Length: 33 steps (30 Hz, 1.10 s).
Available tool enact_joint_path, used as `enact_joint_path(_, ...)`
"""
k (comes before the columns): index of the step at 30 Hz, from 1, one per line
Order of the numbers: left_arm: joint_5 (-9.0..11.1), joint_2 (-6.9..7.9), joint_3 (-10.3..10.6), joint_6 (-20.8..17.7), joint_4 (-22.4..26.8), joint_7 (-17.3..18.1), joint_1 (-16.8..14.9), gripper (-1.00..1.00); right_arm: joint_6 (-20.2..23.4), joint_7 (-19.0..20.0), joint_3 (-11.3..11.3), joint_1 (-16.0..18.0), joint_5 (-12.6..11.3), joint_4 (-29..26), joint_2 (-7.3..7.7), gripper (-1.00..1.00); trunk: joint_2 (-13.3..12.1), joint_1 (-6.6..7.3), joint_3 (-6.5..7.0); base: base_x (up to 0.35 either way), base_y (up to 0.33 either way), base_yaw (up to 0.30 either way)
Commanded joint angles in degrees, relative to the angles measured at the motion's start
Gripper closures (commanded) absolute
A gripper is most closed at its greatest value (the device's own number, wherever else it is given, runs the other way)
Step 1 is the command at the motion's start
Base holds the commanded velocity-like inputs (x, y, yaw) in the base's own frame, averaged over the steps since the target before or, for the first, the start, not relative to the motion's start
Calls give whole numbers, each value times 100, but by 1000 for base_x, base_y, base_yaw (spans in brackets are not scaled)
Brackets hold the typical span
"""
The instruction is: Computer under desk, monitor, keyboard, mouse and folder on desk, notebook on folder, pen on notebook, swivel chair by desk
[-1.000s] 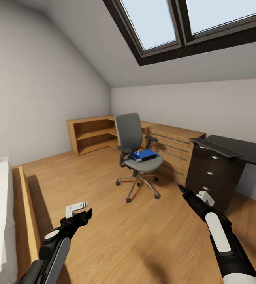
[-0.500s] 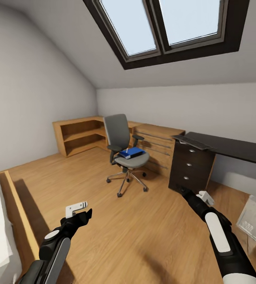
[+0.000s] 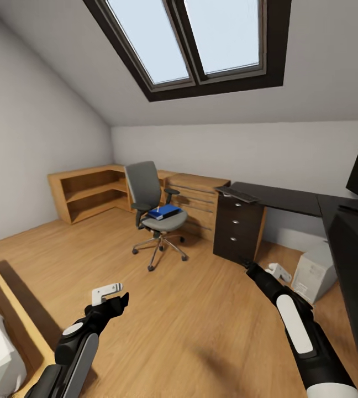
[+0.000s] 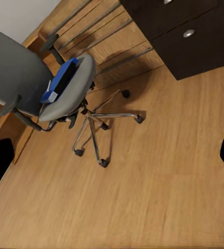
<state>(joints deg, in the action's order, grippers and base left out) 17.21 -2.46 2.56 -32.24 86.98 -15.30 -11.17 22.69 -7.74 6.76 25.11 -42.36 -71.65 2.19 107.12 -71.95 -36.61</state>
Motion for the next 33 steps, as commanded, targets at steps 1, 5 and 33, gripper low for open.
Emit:
enact_joint_path(1, 52, 0, 7, -14, 6, -56, -4, -100, -45, -122, -50, 3, 56, -62, 1, -100, -38, 27, 12, -340, 3, -264)
enact_joint_path(5, 40, 0, 14, -11, 4, -60, -6, -100, -364, -197, -86, 3, 339, -115, 6, -100, -198, 115, 84, -340, -23, -264)
enact_joint_path(33, 37, 3, 578, 28, -338, -62, -6, -100, -1460, -1195, -113, 3, 1900, 302, 18, -100, -319, 181, 142, -67, -160, -267)
